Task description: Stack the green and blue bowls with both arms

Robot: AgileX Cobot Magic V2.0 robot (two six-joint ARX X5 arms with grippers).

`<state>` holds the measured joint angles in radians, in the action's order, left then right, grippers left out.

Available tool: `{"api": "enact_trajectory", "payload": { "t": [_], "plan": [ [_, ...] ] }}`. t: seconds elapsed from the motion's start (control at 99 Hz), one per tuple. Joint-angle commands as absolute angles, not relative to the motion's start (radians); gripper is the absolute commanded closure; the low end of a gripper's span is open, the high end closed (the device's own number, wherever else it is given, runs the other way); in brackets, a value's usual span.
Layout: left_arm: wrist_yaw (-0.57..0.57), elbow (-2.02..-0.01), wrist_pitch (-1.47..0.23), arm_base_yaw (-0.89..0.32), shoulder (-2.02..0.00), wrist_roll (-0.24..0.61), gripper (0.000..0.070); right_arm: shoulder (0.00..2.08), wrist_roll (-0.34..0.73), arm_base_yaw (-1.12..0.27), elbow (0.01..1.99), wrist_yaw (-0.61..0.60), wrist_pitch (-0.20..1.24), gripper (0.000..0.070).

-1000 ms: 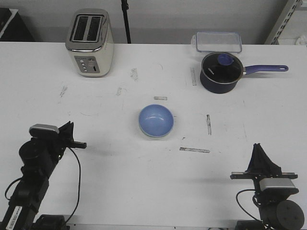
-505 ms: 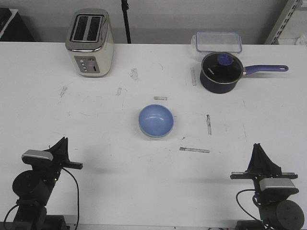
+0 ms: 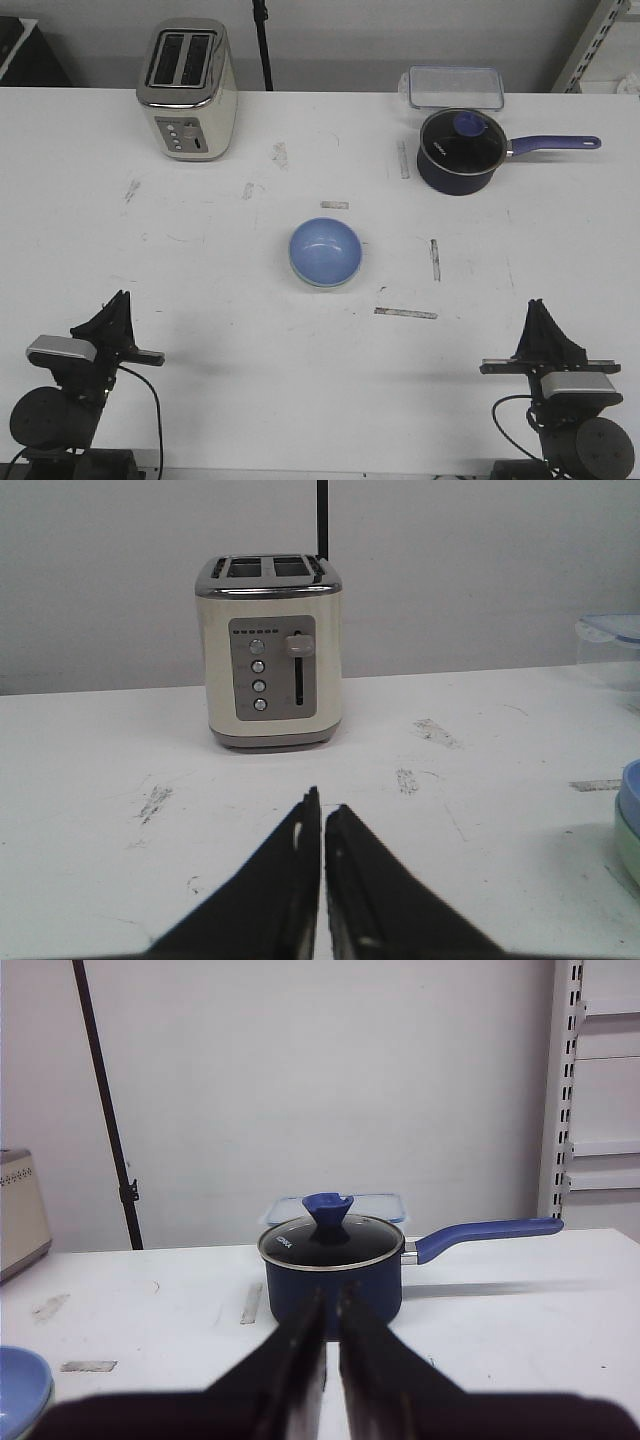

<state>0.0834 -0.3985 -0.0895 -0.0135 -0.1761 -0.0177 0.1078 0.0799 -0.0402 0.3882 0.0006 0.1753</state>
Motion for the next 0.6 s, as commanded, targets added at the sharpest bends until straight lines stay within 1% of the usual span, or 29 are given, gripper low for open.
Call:
{"api": "enact_trajectory", "payload": {
  "t": [0.0,0.101,0.293,0.586],
  "plan": [
    [0.082,-0.398,-0.075,-0.014,-0.174,-0.035,0.0699,0.104,0.089,-0.041,0.390,0.000,0.165,0.0687],
    [0.058,-0.374,-0.064,-0.024,-0.167,-0.034,0.0699,0.104,0.089,-0.041,0.390,0.000,0.165,0.0687],
    [-0.002,-0.291,0.039,-0.054,-0.127,-0.033,0.0697,0.104,0.089,-0.041,0.390,0.000,0.165,0.0687],
    [-0.004,-0.185,0.114,-0.050,-0.064,-0.034,0.0697,0.104,0.089,-0.041,0.390,0.000,0.165,0.0687]
  ]
}}
